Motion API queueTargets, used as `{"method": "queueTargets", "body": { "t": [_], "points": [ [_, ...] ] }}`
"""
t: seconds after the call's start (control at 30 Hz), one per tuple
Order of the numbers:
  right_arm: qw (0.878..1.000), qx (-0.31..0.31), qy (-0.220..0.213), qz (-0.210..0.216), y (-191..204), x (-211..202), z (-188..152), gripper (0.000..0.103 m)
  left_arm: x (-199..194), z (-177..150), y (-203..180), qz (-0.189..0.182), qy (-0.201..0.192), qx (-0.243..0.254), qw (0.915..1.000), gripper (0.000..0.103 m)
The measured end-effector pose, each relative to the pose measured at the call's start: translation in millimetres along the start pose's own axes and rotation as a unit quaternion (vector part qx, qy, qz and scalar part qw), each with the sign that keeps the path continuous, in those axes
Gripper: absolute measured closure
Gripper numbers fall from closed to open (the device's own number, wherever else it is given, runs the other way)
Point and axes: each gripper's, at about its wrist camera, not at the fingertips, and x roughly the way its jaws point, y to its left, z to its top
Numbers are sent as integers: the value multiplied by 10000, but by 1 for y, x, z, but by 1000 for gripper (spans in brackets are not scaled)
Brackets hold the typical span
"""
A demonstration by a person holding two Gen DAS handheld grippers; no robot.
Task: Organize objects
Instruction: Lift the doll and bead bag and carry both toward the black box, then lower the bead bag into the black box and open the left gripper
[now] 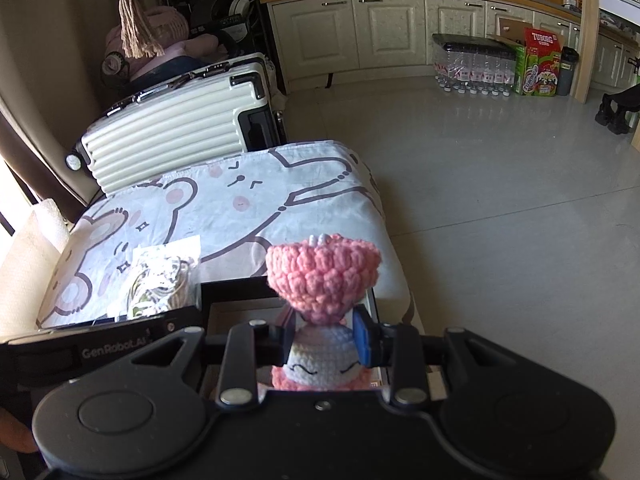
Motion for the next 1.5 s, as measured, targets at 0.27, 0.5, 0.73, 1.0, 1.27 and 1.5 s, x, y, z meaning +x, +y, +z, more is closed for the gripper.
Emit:
{"method": "queueTargets", "body": {
  "t": [0.27, 0.5, 0.73, 1.0, 1.27, 1.5],
  "points": [
    [9996, -242, 116, -58, 1, 26, 3, 71, 37, 5, 2, -132, 117, -94, 9998, 36],
    [9987, -405, 276, -99, 7, 50, 6, 71, 63, 7, 16, -121, 303, -307, 9990, 36],
    [9981, -470, 390, -109, 14, 64, 8, 71, 76, 4, 11, -230, 420, -158, 9987, 24],
    [9979, -320, 496, -276, 7, 71, 8, 71, 57, 13, 20, -237, 66, -371, 9990, 21],
    [9969, -445, 603, -247, 15, 82, 5, 71, 57, 17, 35, 95, 179, -359, 9992, 22],
    [9960, -590, 632, -214, 28, 96, 3, 71, 77, 12, 41, 344, 421, -93, 9985, 22]
  ]
}}
